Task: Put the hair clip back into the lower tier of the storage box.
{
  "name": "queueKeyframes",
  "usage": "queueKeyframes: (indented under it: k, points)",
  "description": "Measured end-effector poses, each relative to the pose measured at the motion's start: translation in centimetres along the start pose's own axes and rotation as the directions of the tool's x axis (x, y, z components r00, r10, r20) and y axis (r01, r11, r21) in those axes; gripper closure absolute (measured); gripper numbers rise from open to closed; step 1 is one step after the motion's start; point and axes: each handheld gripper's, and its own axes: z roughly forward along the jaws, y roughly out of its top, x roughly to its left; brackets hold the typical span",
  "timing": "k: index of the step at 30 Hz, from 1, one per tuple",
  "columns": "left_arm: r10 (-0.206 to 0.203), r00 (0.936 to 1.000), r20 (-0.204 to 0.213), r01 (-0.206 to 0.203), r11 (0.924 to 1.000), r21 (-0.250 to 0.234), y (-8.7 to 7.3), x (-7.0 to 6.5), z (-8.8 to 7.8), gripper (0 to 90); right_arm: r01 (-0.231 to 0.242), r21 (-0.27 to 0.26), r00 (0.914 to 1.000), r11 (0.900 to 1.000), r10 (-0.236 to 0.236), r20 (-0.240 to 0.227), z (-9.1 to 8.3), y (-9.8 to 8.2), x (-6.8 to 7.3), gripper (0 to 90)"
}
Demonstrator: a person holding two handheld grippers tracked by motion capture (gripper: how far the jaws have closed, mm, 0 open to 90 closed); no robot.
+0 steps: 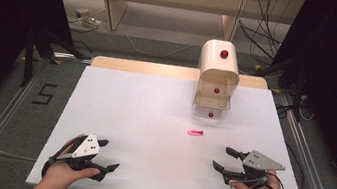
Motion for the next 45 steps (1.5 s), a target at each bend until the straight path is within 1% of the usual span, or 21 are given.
queueKeyframes:
  k: [1,4,6,8,11,16,17,19,20,22,23,26,28,29,31,32,33,34,35,38,45]
  points:
    - [0.004,1.0000,0.000,-0.004,1.0000,0.004,0.0,0.0,-0.1,16.4,0.002,0.008,1.0000,1.000,-0.002,-0.001,0.8,0.5,-0.3,33.3]
    - [0.002,1.0000,0.000,-0.002,1.0000,0.001,0.0,0.0,0.0,16.4,0.006,0.023,1.0000,1.000,-0.005,-0.006,1.9,1.0,-0.6,35.2]
    - [0.004,1.0000,-0.001,-0.004,1.0000,0.004,0.0,0.1,0.1,16.4,0.017,0.031,0.9998,0.999,-0.017,-0.007,2.8,1.3,-0.8,36.7]
    - [0.004,1.0000,-0.001,-0.004,1.0000,0.002,0.1,0.1,0.0,16.4,0.025,0.044,0.9997,0.999,-0.025,-0.004,3.5,1.5,-1.1,37.9]
    - [0.001,1.0000,-0.002,-0.001,1.0000,-0.002,0.0,0.1,0.1,16.4,0.023,0.063,0.9997,0.998,-0.023,-0.003,4.4,1.8,-1.6,39.9]
    - [0.005,1.0000,-0.004,-0.005,1.0000,0.007,0.0,0.2,0.1,16.4,0.030,0.098,0.9996,0.995,-0.030,-0.002,6.0,2.2,-2.5,44.0]
    - [0.001,1.0000,-0.008,-0.001,1.0000,0.002,-0.1,0.2,0.1,16.4,0.028,0.106,0.9996,0.994,-0.027,-0.003,6.3,2.3,-2.7,44.9]
    - [-0.001,1.0000,-0.007,0.001,1.0000,0.000,-0.1,0.2,0.1,16.4,0.041,0.138,0.9991,0.990,-0.041,-0.002,7.0,2.4,-3.1,46.6]
    - [-0.001,1.0000,-0.007,0.001,1.0000,0.000,-0.1,0.2,0.1,16.3,0.043,0.145,0.9991,0.989,-0.043,-0.001,7.3,2.4,-3.2,47.1]
    - [0.004,1.0000,-0.006,-0.004,1.0000,0.004,-0.1,0.2,0.1,16.4,0.042,0.158,0.9991,0.987,-0.042,-0.002,7.8,2.5,-3.7,48.7]
    - [0.007,1.0000,-0.006,-0.006,1.0000,0.007,-0.1,0.3,0.1,16.4,0.032,0.162,0.9995,0.986,-0.031,-0.006,8.1,2.6,-3.9,49.1]
    - [0.002,1.0000,-0.008,-0.002,1.0000,0.003,-0.1,0.2,0.1,16.4,0.039,0.192,0.9992,0.981,-0.039,-0.005,8.9,2.7,-4.6,49.8]
    - [0.003,1.0000,-0.009,-0.003,1.0000,0.003,-0.1,0.3,0.1,16.4,0.034,0.208,0.9994,0.978,-0.033,-0.008,9.4,2.7,-4.9,51.3]
    - [0.002,0.9999,-0.010,-0.002,1.0000,0.003,-0.2,0.3,0.1,16.4,0.031,0.208,0.9995,0.978,-0.030,-0.009,9.7,2.7,-5.1,51.9]
    - [-0.001,1.0000,-0.009,0.001,1.0000,0.002,-0.2,0.3,0.2,16.4,0.032,0.225,0.9995,0.974,-0.030,-0.011,10.1,2.7,-5.3,52.3]
    - [0.005,1.0000,-0.008,-0.005,1.0000,0.009,-0.2,0.3,0.2,16.3,0.033,0.224,0.9994,0.974,-0.032,-0.012,10.2,2.7,-5.4,52.6]
    - [-0.001,1.0000,-0.009,0.001,1.0000,0.004,-0.2,0.3,0.2,16.4,0.032,0.227,0.9995,0.973,-0.030,-0.012,10.4,2.7,-5.4,52.8]
    - [0.004,1.0000,-0.007,-0.004,1.0000,0.008,-0.2,0.3,0.2,16.4,0.035,0.227,0.9994,0.973,-0.032,-0.014,10.5,2.8,-5.5,53.2]
    - [0.007,1.0000,-0.006,-0.007,0.9999,0.009,-0.2,0.3,0.2,16.4,0.029,0.224,0.9995,0.974,-0.026,-0.017,10.6,2.8,-5.6,53.4]
    - [0.007,1.0000,-0.005,-0.007,0.9999,0.009,-0.2,0.3,0.3,16.4,0.040,0.233,0.9990,0.972,-0.035,-0.027,10.9,2.9,-5.7,53.9]
    - [0.005,1.0000,-0.001,-0.005,1.0000,0.007,-0.3,0.2,0.3,16.4,0.044,0.255,0.9981,0.966,-0.032,-0.053,11.7,2.9,-6.0,55.7]
